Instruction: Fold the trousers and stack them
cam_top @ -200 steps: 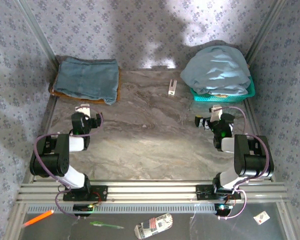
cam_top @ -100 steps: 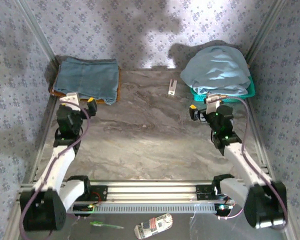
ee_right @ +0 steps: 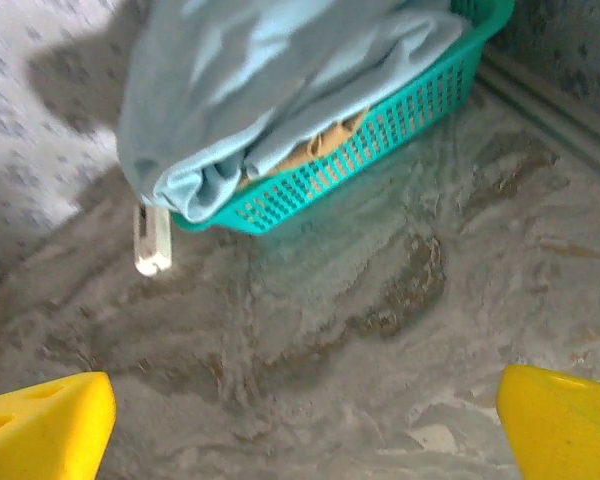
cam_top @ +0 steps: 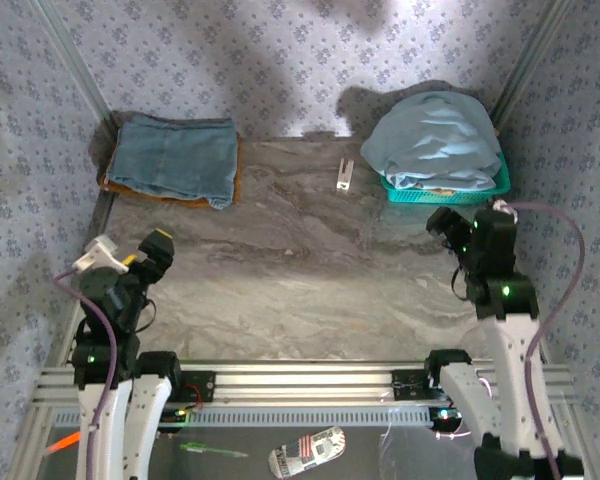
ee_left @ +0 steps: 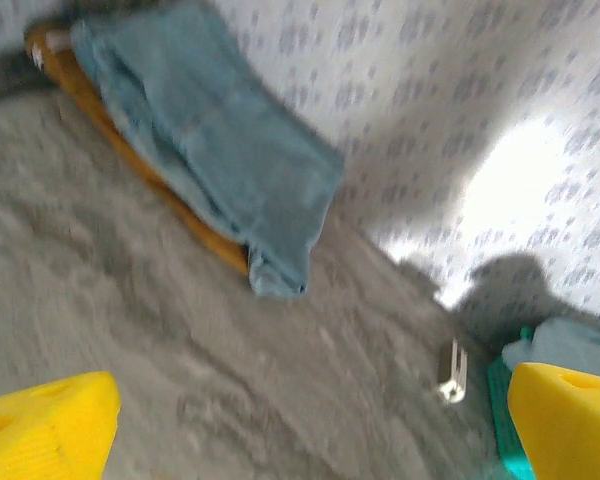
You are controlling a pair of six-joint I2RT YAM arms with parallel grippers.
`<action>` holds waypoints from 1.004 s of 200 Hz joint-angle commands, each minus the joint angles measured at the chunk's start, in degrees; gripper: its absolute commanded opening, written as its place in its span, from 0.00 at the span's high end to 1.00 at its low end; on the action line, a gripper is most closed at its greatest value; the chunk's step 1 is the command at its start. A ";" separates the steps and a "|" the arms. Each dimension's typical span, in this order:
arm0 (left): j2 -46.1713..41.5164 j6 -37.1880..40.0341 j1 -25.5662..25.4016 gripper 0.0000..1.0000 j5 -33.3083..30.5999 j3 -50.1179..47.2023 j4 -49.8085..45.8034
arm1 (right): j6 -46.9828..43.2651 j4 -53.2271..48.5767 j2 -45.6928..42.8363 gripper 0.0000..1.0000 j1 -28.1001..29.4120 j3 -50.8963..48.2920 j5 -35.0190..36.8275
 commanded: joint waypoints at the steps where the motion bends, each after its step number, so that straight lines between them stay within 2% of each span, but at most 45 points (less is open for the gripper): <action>1: 3.65 -3.47 0.23 0.00 8.19 -1.48 -1.98 | -4.33 -6.65 10.36 0.00 -0.02 8.19 -4.32; 16: 7.06 -3.27 0.20 0.01 12.34 -2.08 -0.95 | -6.28 -6.77 18.95 0.00 0.52 14.67 -5.93; 43: 12.30 -2.08 -0.02 0.03 16.89 -1.32 -1.16 | -8.39 -5.69 33.22 0.02 3.29 24.91 -4.48; 55: 14.12 -0.87 -0.06 0.04 18.36 -0.73 -1.77 | -9.81 -5.95 39.67 0.08 4.52 30.06 -3.35; 83: 16.47 1.35 -0.38 0.04 19.74 0.36 -3.16 | -13.26 -9.53 54.34 0.16 7.13 43.40 1.51; 106: 17.54 2.37 -0.57 0.04 20.56 0.17 -2.97 | -16.61 -11.43 63.93 0.14 9.31 52.04 5.02; 139: 20.38 3.88 -0.70 0.04 21.27 0.74 -2.81 | -19.11 -14.68 74.85 0.03 11.53 61.88 9.46; 165: 22.87 4.08 -0.86 0.04 21.36 1.05 -2.11 | -19.06 -16.24 80.41 0.04 11.47 66.19 13.83; 177: 23.94 3.85 -0.85 0.05 21.44 1.13 -1.65 | -18.91 -16.86 82.27 0.09 11.29 67.95 15.40; 185: 24.52 3.71 -0.87 0.05 21.36 1.22 -1.41 | -18.89 -17.82 83.50 0.18 11.07 69.44 16.33; 193: 25.16 3.66 -0.80 0.05 21.45 1.39 -1.17 | -18.84 -18.56 84.40 0.33 10.78 70.84 16.97; 201: 25.66 3.74 -0.79 0.05 21.46 1.65 -1.18 | -18.69 -19.09 84.92 0.55 10.34 72.05 17.03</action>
